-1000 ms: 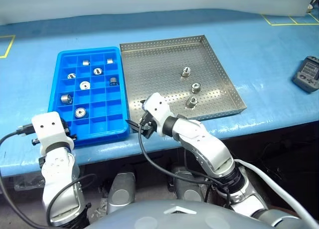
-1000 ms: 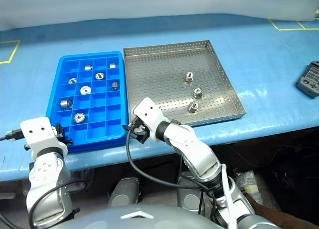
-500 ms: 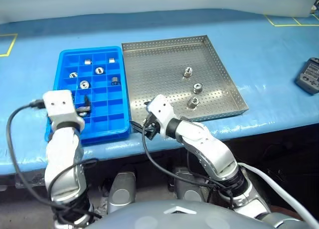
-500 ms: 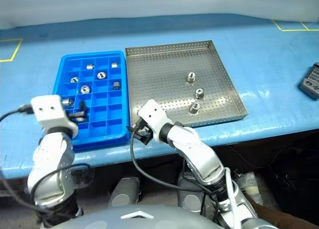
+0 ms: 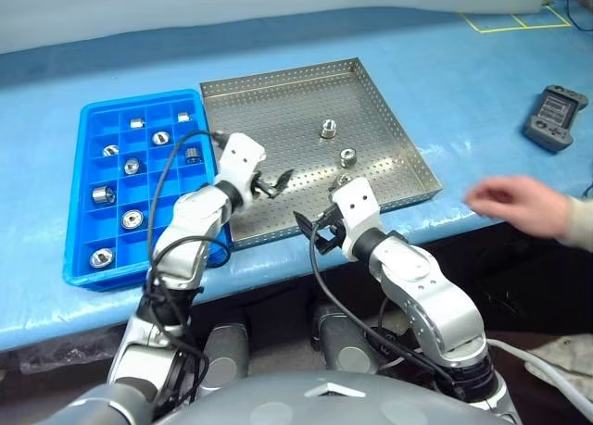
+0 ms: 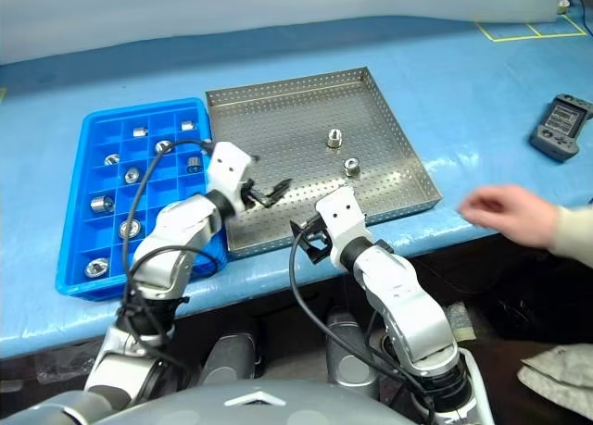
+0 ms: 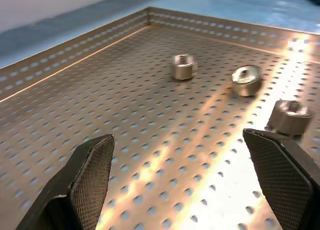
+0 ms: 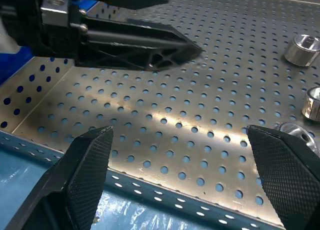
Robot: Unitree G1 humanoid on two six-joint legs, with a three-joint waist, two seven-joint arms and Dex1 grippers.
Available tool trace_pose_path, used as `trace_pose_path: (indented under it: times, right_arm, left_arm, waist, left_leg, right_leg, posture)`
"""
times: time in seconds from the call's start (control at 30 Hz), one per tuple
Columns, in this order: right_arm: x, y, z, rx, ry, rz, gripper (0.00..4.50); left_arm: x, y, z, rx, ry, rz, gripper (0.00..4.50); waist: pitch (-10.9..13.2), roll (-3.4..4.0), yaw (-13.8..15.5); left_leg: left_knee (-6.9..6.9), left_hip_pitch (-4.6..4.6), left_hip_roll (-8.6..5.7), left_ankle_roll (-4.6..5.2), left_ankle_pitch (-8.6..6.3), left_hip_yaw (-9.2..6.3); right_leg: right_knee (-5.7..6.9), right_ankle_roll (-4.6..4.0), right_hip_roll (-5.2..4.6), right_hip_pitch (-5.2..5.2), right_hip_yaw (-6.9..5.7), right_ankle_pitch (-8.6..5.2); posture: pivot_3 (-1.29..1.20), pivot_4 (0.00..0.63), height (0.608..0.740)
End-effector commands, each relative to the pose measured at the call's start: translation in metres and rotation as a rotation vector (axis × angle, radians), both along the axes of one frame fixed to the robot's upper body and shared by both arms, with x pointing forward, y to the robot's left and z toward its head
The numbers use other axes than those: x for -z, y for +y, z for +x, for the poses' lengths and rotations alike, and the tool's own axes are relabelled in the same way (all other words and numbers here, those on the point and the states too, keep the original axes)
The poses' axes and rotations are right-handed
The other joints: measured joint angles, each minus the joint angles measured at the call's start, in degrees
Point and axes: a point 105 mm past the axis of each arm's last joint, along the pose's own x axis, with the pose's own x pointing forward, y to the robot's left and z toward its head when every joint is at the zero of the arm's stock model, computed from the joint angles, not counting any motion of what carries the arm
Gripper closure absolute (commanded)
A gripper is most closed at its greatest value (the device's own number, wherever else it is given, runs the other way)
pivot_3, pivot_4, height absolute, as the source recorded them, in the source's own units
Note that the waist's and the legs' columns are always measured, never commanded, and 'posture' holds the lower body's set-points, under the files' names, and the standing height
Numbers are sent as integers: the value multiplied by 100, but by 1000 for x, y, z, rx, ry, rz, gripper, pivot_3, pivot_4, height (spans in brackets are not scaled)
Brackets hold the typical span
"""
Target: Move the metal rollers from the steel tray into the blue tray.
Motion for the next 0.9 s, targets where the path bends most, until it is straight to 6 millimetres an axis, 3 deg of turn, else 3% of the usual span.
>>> trace_pose_path:
  times: [0.03,0.2,0.43,0.9]
  right_arm:
    - [-11,-4,-1,33,-49,6,0]
    - [-12,-6,-2,63,-51,13,0]
    - [-12,-5,-2,71,-54,13,0]
    - [-12,2,2,32,-57,10,0]
  left_arm:
    - [1,-22,1,106,-4,20,22]
    - [13,-36,1,184,15,86,22]
    - [25,-37,3,196,8,161,22]
    - [30,-30,8,128,8,177,22]
  waist:
    - [0,0,-107]
    - [-1,3,-356]
    - [-2,4,-618]
    - [-2,5,-763]
  left_leg:
    - [1,0,0,0,0,1]
    - [-4,-1,0,2,-1,1]
    - [-3,1,-1,3,-1,2]
    - [-3,2,-1,4,-1,2]
  right_leg:
    - [0,1,0,0,2,0]
    - [1,1,4,-4,10,1]
    - [4,3,6,-3,18,2]
    - [7,5,7,-3,22,2]
  posture:
    - [-218,150,740]
    - [-258,150,740]
    - [-257,150,740]
    - [-244,150,740]
